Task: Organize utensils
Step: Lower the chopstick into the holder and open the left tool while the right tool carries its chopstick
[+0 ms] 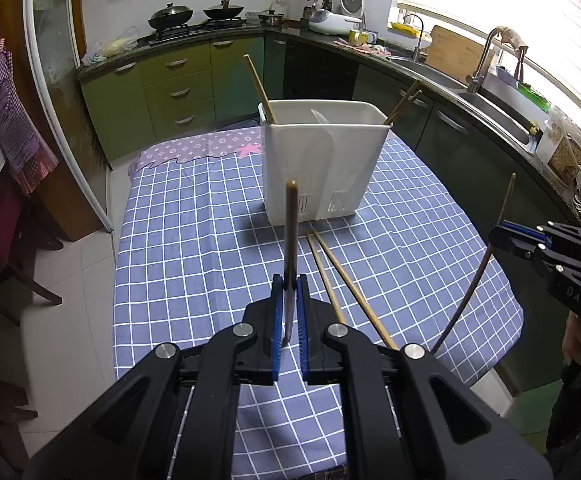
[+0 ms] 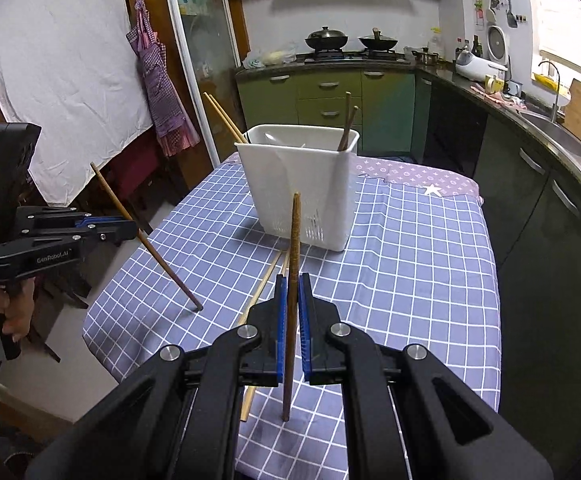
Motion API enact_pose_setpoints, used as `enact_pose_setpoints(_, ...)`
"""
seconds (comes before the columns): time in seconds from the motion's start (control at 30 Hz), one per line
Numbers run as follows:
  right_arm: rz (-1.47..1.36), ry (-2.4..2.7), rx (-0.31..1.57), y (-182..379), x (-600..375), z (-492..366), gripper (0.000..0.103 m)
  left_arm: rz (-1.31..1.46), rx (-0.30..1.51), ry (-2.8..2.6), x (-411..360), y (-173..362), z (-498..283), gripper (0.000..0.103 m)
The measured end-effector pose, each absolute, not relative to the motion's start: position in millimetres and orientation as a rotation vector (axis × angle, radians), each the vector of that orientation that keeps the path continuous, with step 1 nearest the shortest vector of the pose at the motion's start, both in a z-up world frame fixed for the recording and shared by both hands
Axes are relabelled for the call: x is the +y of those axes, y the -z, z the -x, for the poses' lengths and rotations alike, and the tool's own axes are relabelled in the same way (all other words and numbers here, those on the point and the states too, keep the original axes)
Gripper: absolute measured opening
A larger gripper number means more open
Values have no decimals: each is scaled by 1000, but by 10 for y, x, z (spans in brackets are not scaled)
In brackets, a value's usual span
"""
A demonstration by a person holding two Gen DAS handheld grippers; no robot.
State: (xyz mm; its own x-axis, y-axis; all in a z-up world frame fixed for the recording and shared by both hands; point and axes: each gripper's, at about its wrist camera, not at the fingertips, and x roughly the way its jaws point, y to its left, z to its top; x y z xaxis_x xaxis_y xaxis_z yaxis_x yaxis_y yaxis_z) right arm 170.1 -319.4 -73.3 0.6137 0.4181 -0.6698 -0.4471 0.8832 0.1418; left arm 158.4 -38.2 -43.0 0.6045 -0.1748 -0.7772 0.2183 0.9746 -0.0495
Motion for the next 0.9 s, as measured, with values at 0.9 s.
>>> enact_pose_setpoints(0.9, 13, -494, 758, 729, -3278, -1619, 7, -72, 690, 249, -654, -701, -1928, 7)
